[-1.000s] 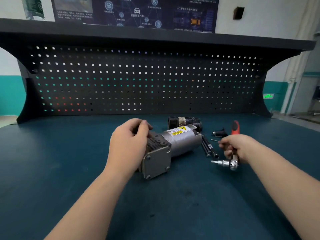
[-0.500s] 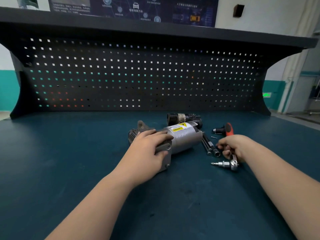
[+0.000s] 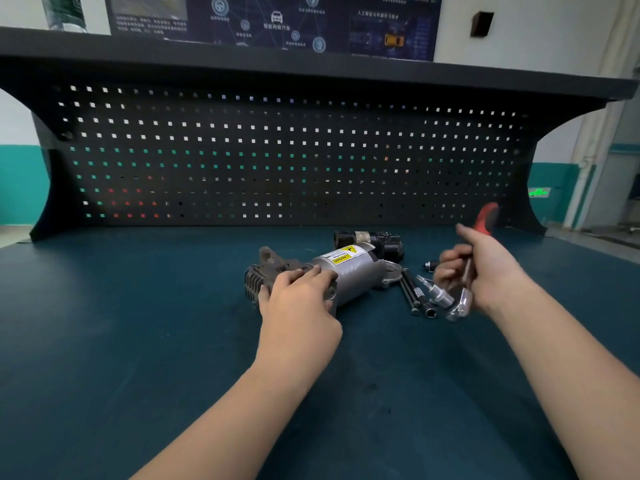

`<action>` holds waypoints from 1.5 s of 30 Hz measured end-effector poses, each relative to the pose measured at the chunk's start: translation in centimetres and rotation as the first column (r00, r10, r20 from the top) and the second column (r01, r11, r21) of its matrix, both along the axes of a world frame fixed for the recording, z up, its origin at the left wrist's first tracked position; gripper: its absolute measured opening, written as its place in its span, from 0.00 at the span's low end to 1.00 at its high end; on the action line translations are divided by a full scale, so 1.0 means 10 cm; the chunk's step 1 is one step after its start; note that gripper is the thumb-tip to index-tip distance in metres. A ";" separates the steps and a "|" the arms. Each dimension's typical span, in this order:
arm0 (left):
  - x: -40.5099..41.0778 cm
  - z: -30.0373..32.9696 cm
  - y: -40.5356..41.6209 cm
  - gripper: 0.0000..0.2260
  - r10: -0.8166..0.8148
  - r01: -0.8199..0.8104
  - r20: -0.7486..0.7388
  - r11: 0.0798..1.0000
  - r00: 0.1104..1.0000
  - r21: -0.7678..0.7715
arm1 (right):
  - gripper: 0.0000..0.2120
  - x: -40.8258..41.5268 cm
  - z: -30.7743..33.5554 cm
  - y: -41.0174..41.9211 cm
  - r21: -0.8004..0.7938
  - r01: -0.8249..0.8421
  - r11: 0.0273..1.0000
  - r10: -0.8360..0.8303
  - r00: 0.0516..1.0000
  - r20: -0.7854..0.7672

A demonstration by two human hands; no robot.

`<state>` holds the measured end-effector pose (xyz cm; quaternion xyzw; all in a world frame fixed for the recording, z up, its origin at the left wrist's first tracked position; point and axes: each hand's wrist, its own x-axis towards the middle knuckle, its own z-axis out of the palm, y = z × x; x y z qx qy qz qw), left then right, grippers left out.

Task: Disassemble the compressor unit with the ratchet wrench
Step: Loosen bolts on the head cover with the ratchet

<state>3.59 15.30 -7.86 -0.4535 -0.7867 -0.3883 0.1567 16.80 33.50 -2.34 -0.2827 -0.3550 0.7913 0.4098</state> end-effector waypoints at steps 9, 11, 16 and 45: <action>-0.08 0.34 -0.33 0.11 -0.154 0.002 0.418 0.939 0.895 0.343 | 0.31 -0.26 -0.14 -0.72 0.823 -0.194 0.534 -0.452 0.757 0.472; -0.08 0.50 -0.44 0.13 -0.332 -0.204 0.630 0.753 0.702 0.625 | 0.25 -0.26 -0.16 -0.77 0.849 -0.171 0.501 -0.425 0.806 0.413; 0.43 0.28 -0.37 0.05 -0.340 -0.309 0.921 0.869 0.193 0.385 | 0.17 -0.29 -0.13 -0.82 0.739 -0.085 0.668 -0.244 0.914 0.326; 0.62 0.12 -0.26 0.07 -0.564 -0.278 0.809 0.813 -0.166 0.511 | 0.21 -0.38 -0.19 -0.92 0.597 -0.068 0.799 -0.068 0.977 0.203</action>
